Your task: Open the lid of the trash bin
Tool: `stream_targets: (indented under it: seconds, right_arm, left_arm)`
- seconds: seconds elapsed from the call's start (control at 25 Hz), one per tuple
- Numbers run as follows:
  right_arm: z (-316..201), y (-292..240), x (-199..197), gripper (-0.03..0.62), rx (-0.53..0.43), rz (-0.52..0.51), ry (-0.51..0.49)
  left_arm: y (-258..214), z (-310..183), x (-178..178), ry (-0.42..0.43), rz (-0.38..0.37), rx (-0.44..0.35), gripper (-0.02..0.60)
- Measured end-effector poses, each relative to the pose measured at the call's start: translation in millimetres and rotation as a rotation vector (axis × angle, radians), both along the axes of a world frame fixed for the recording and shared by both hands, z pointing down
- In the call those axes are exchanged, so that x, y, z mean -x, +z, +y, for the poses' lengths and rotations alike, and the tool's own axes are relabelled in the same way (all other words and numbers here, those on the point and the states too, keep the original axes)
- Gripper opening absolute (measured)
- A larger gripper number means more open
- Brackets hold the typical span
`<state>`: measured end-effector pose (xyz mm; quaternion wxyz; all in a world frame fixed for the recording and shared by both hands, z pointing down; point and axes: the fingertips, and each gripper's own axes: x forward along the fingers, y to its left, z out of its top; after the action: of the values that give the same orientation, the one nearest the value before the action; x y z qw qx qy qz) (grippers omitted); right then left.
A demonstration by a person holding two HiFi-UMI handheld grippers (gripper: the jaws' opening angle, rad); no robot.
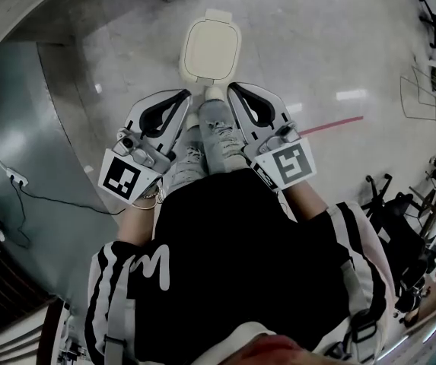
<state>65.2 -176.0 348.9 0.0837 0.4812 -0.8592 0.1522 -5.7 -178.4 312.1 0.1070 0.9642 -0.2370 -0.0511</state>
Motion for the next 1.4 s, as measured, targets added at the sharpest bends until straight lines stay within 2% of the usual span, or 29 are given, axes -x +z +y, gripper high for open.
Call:
stream_targets:
  seconds: [0.32,1.4]
  right_arm:
    - [-16,34,12,0.011,0.028,0.025,-0.053]
    - [-37,139,44,0.011,0.125,0.073,-0.132]
  left_arm:
    - [27,-8,6,-0.021,-0.006,0.026,0.006]
    - [100,-15,29,-0.095,0.012,0.131,0.005]
